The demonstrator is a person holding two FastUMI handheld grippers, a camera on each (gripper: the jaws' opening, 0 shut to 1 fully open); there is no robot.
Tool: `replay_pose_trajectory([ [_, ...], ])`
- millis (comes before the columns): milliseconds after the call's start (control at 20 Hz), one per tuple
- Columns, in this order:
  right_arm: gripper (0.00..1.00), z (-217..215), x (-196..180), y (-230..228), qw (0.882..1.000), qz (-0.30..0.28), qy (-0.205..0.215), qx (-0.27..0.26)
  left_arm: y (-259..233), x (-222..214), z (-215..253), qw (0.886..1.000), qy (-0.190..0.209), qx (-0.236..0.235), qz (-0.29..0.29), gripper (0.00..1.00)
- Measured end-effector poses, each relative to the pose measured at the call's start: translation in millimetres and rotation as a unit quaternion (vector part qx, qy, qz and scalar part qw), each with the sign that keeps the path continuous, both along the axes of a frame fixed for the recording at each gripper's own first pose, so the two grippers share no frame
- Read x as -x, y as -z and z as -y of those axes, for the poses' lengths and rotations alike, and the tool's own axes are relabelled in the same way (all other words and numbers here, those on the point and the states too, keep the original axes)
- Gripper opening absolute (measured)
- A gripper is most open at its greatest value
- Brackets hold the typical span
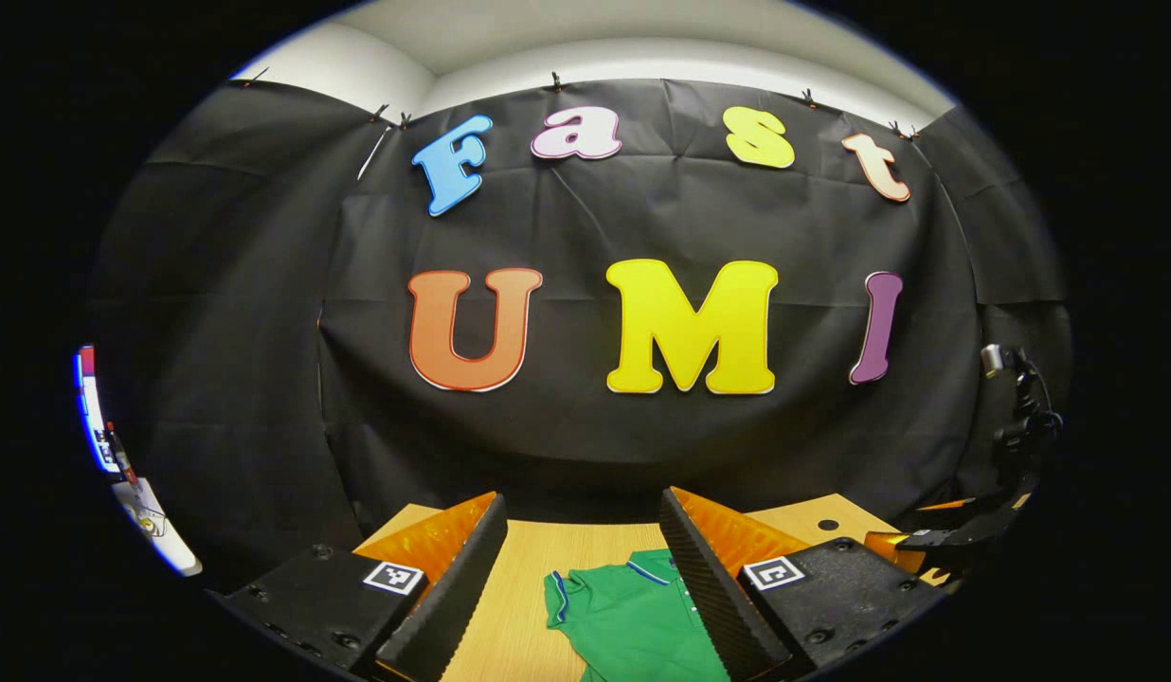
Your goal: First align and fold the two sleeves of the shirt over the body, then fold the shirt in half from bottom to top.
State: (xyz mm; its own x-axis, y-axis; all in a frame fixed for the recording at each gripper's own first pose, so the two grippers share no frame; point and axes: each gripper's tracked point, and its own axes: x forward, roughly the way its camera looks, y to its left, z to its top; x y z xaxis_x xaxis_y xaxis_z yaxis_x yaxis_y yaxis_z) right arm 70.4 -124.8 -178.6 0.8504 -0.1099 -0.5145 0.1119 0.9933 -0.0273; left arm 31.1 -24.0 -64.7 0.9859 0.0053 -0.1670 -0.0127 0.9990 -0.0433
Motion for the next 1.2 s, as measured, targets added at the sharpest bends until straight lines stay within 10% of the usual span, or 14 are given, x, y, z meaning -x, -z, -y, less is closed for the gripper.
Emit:
replay_pose_trajectory([
  [1050, 0.95, 66, -142, 224, 0.974, -0.223, -0.040, 0.019, 49, -50, 9, 0.997, -0.033, -0.015, -0.073, 1.00],
  [1200, 0.73, 72, -143, 234, 0.971, -0.236, -0.038, 0.011, 49, -56, 17, 0.997, -0.026, -0.022, -0.075, 1.00],
])
